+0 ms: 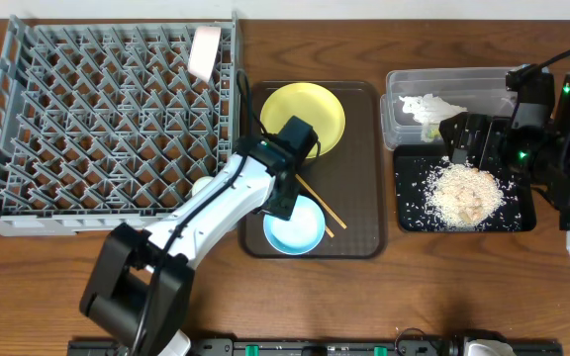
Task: Sort waste into correct bins and load items into the dishwasher
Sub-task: 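Grasp light blue bowl rim with left gripper and lift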
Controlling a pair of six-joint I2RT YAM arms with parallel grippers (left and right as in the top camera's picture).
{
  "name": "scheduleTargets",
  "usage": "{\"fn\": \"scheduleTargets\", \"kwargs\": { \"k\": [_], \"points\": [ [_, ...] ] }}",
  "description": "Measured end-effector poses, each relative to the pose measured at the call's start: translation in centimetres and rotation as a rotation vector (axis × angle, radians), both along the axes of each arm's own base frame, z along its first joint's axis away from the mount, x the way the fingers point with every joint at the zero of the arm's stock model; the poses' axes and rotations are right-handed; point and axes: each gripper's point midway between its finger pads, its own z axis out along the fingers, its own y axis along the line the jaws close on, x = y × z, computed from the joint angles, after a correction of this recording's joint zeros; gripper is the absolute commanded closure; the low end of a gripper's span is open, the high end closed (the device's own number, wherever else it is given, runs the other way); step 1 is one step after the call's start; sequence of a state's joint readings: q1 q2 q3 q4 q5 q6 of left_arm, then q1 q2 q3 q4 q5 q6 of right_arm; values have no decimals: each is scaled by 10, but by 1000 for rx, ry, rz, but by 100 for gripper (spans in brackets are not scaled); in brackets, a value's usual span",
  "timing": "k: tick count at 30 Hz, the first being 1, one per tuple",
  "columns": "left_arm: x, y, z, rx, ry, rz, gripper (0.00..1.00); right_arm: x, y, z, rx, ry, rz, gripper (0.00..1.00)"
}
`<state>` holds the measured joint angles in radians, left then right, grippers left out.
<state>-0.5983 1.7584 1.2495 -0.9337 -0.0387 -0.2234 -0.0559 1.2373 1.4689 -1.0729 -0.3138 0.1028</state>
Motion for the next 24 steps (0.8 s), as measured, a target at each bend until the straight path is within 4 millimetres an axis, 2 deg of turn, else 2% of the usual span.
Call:
{"fn": "scheduleTargets", "kwargs": {
  "k": [6,13,17,24],
  "points": [
    [-12,-12,-13,-54,88,-58,51,0,0,0,0,0,0,1],
    [-26,-12,-21,-76,145,-76,52,0,0,0,0,0,0,1],
    [-29,-11,-27,-76,151,-79,62,0,0,0,0,0,0,1],
    [-25,-14,-29,-89,133,-92,63,0,0,0,0,0,0,1]
  ]
}}
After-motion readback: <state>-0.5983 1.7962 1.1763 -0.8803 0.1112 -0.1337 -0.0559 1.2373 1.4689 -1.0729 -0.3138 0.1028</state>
